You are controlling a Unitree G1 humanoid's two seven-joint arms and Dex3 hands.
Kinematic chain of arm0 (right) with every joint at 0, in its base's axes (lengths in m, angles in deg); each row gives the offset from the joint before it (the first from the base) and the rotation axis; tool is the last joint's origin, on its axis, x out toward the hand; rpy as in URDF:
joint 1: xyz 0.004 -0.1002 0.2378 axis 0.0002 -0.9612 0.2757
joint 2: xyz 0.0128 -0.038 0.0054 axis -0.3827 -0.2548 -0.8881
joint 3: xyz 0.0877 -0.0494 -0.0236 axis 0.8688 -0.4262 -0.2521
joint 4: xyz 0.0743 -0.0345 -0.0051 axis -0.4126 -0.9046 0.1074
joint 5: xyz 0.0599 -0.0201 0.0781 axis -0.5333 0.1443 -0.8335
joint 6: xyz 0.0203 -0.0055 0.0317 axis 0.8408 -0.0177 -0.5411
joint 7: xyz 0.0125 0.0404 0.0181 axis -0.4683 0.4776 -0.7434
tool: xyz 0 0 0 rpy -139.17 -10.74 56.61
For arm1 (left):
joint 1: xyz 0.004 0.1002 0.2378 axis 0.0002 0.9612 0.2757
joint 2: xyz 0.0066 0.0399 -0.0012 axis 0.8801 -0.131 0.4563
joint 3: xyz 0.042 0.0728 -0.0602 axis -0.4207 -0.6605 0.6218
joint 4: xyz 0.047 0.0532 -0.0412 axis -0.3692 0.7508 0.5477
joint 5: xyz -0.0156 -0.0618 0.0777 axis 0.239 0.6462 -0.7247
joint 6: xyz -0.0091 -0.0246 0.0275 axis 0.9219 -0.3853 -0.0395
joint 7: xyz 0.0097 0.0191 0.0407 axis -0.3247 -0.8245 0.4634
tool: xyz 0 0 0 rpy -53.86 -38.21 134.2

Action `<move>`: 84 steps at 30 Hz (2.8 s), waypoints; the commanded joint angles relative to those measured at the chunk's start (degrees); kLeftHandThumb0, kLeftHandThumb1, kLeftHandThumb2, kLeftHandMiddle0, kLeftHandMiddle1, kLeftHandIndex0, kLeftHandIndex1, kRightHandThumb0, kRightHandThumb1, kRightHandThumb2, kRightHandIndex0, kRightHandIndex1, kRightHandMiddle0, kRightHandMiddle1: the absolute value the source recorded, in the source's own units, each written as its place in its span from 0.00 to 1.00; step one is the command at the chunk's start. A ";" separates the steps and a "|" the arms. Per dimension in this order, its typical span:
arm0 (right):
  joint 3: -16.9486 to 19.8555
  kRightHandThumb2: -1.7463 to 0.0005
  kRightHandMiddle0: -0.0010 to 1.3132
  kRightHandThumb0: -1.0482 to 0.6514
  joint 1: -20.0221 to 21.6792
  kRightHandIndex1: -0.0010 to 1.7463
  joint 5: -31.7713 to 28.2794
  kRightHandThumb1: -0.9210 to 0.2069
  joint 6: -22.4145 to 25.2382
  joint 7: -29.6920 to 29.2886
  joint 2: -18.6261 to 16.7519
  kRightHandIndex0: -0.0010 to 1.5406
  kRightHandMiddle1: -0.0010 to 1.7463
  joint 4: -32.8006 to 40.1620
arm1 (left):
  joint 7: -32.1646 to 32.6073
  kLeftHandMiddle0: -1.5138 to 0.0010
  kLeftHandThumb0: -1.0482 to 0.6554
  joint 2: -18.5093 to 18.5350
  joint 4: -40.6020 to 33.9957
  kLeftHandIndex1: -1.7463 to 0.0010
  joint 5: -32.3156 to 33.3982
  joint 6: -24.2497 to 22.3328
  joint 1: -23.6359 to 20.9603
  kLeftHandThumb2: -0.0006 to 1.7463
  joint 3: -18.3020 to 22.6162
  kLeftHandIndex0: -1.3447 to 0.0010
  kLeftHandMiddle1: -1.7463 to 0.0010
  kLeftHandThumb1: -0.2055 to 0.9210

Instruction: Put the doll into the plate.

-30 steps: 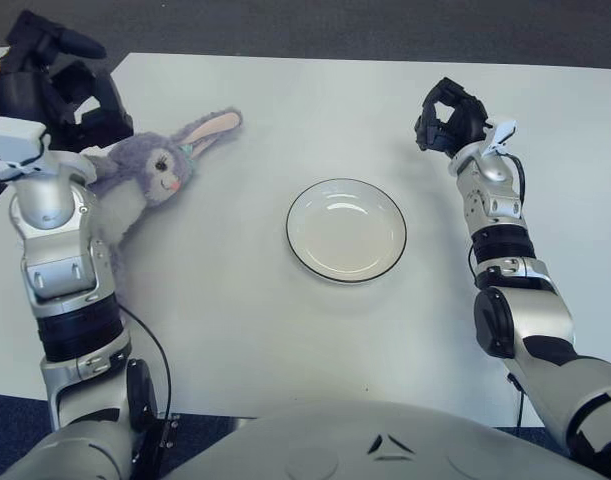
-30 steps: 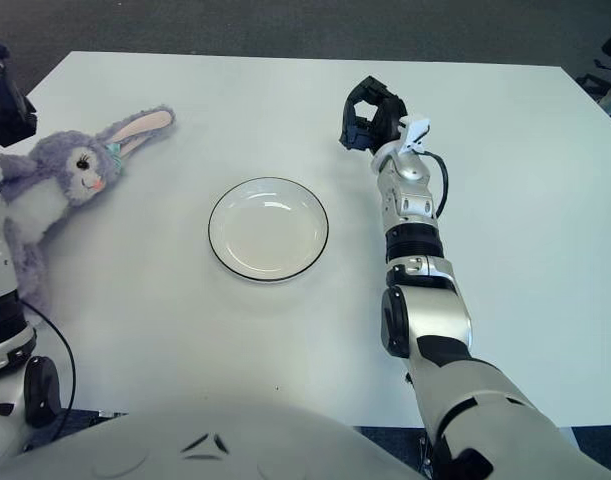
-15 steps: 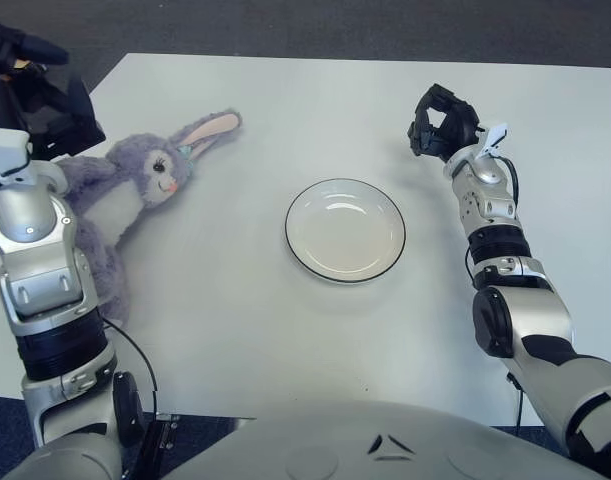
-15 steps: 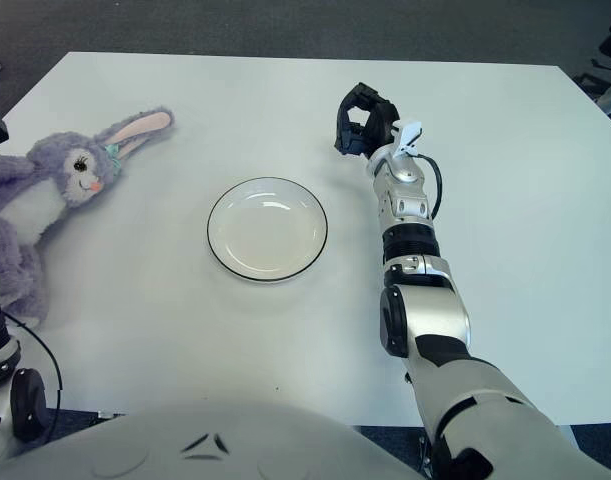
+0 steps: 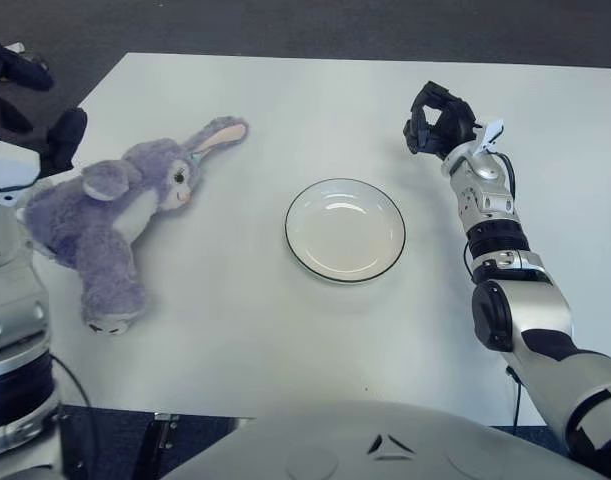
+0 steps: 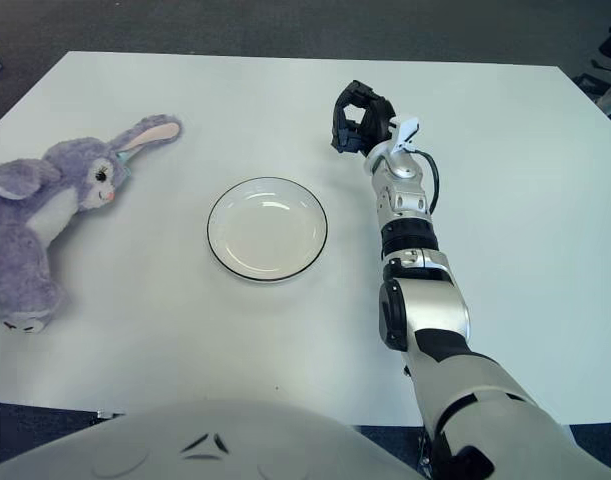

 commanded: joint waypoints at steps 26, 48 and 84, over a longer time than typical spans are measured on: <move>0.14 0.27 0.45 0.34 0.05 1.00 -0.10 0.51 2.16 -1.64 -0.72 0.81 1.00 1.62 | -29.78 1.00 0.01 10.95 -5.60 0.68 -6.52 -16.85 0.35 0.43 -9.32 1.00 0.66 1.00; -0.35 0.27 0.45 0.34 -0.76 1.00 0.52 0.51 1.75 -2.51 -0.71 0.81 1.00 1.77 | -19.81 1.00 0.00 7.24 14.03 0.77 1.52 -1.48 0.86 0.52 -10.77 1.00 0.80 1.00; -0.28 0.25 0.46 0.34 -2.00 1.00 0.28 0.53 3.60 -3.13 -0.87 0.81 1.00 3.82 | -18.39 1.00 0.00 10.70 16.68 0.79 -6.93 4.82 4.53 0.32 -19.78 1.00 0.88 1.00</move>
